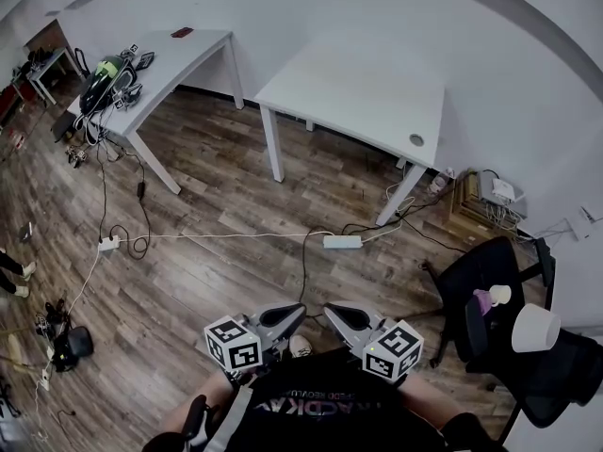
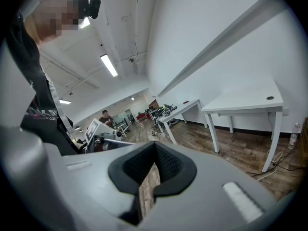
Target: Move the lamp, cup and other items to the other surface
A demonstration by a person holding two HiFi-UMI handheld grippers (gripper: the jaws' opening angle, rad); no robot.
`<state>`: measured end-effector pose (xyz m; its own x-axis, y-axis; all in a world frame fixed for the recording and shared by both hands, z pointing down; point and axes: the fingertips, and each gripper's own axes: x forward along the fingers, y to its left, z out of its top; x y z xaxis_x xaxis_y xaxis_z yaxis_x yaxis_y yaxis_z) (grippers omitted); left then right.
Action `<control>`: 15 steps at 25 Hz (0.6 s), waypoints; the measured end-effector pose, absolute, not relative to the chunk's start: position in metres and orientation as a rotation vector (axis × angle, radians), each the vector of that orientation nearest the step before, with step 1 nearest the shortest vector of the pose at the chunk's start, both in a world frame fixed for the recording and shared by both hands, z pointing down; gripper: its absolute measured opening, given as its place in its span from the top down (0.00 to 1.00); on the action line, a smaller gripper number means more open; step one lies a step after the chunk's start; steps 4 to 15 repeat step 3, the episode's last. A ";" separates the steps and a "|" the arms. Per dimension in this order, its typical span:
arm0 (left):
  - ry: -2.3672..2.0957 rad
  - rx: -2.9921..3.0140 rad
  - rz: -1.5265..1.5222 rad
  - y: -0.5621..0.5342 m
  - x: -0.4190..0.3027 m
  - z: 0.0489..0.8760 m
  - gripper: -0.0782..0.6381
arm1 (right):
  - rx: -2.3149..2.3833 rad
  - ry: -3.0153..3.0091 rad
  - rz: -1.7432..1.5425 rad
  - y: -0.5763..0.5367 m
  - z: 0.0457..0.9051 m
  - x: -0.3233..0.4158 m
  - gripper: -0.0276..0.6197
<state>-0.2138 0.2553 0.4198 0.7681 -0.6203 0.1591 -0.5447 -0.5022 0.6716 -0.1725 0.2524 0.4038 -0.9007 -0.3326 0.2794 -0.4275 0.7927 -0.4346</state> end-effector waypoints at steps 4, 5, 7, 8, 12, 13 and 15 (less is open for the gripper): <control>-0.866 2.221 -0.130 0.255 -0.213 0.420 0.89 | 0.599 -2.794 0.748 0.252 0.404 -0.171 0.95; -0.866 2.221 -0.130 0.255 -0.213 0.420 0.89 | 0.599 -2.794 0.748 0.252 0.404 -0.171 0.95; -0.866 2.221 -0.130 0.255 -0.213 0.420 0.89 | 0.599 -2.794 0.748 0.252 0.404 -0.171 0.95; -0.866 2.221 -0.130 0.255 -0.213 0.420 0.89 | 0.599 -2.794 0.748 0.252 0.404 -0.171 0.95; -0.866 2.221 -0.130 0.255 -0.213 0.420 0.89 | 0.599 -2.794 0.748 0.252 0.404 -0.171 0.95; -0.866 2.221 -0.130 0.255 -0.213 0.420 0.89 | 0.599 -2.794 0.748 0.252 0.404 -0.171 0.95; -0.866 2.221 -0.130 0.255 -0.213 0.420 0.89 | 0.599 -2.794 0.748 0.252 0.404 -0.171 0.95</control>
